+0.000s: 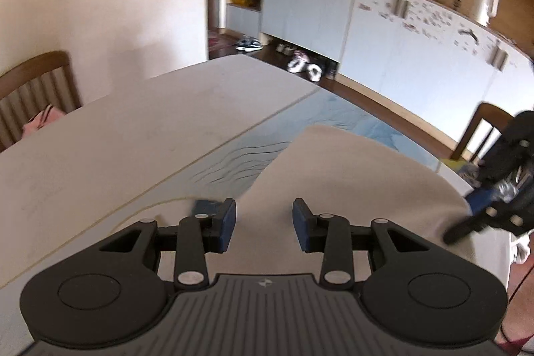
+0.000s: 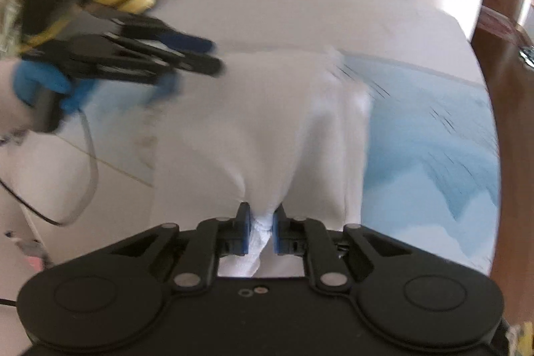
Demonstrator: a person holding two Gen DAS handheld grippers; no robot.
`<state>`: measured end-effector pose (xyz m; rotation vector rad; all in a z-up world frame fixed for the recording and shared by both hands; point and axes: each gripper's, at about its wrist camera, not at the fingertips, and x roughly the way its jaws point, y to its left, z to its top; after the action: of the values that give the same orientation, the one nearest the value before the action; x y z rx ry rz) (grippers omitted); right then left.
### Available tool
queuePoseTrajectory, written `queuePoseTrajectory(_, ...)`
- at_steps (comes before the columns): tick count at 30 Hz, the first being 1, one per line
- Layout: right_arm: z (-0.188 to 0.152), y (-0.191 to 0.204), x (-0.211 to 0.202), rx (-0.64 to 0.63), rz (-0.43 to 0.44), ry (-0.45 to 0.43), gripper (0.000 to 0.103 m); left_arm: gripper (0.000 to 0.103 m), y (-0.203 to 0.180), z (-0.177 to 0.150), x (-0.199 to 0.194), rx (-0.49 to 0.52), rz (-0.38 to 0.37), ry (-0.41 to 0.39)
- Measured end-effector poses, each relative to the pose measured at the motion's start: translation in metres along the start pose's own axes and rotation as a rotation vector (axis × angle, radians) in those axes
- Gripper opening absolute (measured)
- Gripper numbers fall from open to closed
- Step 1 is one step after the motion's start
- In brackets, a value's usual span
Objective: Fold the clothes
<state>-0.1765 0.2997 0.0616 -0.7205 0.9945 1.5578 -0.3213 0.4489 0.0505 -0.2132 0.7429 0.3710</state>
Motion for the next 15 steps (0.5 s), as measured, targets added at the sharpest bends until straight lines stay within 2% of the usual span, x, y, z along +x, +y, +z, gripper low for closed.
queuePoseTrajectory(2,-0.012,-0.017,0.016,0.03,-0.029,0.039,0.103,0.035,-0.005,-0.003,0.013,0.024,-0.016,0.022)
queuePoseTrajectory(5,-0.023,-0.033,0.034,0.077,-0.001,0.045,0.103,0.037,-0.006,-0.007,0.027,0.019,-0.01,0.042)
queuePoseTrajectory(7,-0.021,-0.033,0.032,0.078,0.017,0.041,0.103,0.038,-0.005,-0.01,0.034,0.01,0.001,0.051)
queuePoseTrajectory(10,-0.013,-0.024,0.01,-0.011,0.011,0.011,0.103,0.045,-0.005,-0.011,0.041,0.006,0.027,0.065)
queuePoseTrajectory(15,0.009,0.007,-0.025,-0.233,-0.012,-0.116,0.103,0.045,-0.009,-0.007,0.039,0.039,0.049,0.072)
